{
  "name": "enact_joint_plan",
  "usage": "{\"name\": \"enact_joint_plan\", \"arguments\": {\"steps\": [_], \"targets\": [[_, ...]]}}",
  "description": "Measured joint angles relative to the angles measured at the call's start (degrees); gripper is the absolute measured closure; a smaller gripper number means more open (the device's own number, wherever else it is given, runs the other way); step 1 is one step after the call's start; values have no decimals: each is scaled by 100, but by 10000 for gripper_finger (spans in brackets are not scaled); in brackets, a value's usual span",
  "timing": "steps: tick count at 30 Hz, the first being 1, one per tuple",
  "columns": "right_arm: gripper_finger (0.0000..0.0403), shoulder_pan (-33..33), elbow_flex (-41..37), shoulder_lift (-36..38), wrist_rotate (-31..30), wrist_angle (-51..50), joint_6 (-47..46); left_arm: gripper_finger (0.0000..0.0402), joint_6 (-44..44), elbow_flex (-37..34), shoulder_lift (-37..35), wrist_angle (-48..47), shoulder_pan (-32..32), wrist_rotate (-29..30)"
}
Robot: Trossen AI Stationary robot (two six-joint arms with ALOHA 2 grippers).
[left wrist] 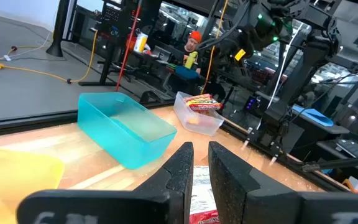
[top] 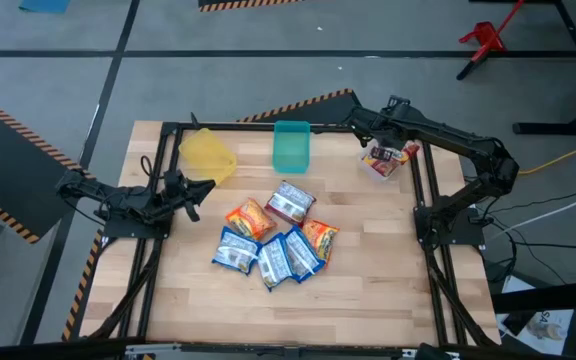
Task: Sort Maruchan noodles
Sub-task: Put the right red noodle pack into the transparent bin
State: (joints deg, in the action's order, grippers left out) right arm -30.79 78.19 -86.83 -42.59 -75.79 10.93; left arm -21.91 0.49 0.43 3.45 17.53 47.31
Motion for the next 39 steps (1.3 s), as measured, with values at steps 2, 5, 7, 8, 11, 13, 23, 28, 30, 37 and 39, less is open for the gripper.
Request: {"name": "enact_joint_plan", "arguments": {"steps": [2,5,7,8,11,13,23,28,30,37,39], "targets": [[392,-40,-1,0,346,-148,-384,357,-2,0,0,0,0,0],[354,-180,-26,1,800,-332,-956,357,-4,0,0,1,1,-2],[315,-245,-139,7,931,-376,-1193,357,0,0,0,0,1,-2],[292,-249,-214,9,1014,-393,-1236,357,0,0,-1,0,1,-2],[225,-302,-505,48,1353,-375,-1232,357,0,0,0,0,1,-2],[185,-295,-733,52,1508,-360,-1237,357,0,0,0,1,1,-7],[110,-299,-1563,117,1253,-331,-1476,357,0,0,0,1,1,-26],[115,-299,-1934,194,1175,-192,-1369,357,-2,0,0,1,1,-25],[116,-299,-2123,192,1216,-10,-1297,357,-3,0,0,1,1,-24],[130,-299,-2458,192,980,631,-1210,357,-30,0,0,1,1,-26],[150,-299,-2470,192,983,712,-1208,357,-42,0,0,1,1,-26]]}}
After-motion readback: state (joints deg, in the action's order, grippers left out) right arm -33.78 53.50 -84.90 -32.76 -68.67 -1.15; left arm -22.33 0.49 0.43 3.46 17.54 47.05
